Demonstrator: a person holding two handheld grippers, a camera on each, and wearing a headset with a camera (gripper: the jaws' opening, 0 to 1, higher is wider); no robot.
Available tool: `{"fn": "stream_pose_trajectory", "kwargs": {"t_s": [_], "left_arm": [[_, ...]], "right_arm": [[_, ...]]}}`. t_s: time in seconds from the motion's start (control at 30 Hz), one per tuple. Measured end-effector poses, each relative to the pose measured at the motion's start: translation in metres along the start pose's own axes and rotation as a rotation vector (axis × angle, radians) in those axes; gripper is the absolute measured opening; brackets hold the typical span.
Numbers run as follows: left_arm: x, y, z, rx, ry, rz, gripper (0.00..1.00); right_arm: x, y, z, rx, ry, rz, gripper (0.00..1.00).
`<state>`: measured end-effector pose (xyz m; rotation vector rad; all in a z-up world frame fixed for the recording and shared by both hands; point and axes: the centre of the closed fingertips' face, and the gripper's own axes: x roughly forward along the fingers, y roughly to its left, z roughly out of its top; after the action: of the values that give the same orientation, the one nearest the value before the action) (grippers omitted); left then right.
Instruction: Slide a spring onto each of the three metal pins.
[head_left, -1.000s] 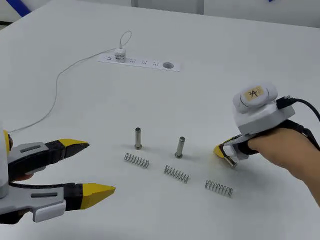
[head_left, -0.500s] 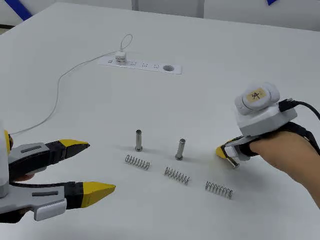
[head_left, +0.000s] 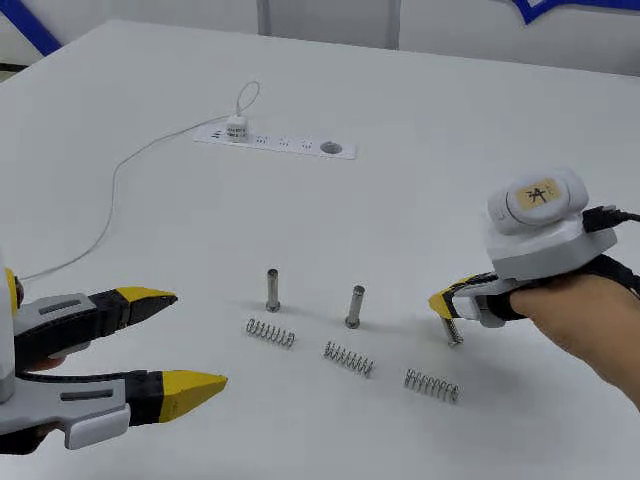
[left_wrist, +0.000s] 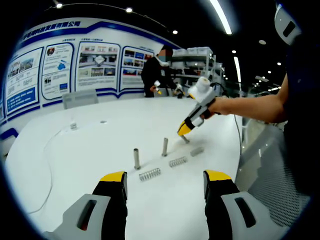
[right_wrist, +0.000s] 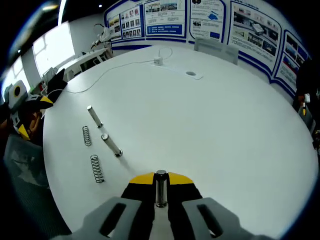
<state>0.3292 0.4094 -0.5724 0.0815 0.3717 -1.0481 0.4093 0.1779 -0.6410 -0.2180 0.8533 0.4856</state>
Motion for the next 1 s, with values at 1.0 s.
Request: {"fn": "stream_pose_trajectory", "kwargs": {"t_s": [1.0], "left_arm": [[-0.002,-0.004,0.003,0.01,-0.005,-0.001,0.63]], "right_arm": [[-0.013,0.008,0.003,-0.006,-0.097,-0.005,0.09]]}}
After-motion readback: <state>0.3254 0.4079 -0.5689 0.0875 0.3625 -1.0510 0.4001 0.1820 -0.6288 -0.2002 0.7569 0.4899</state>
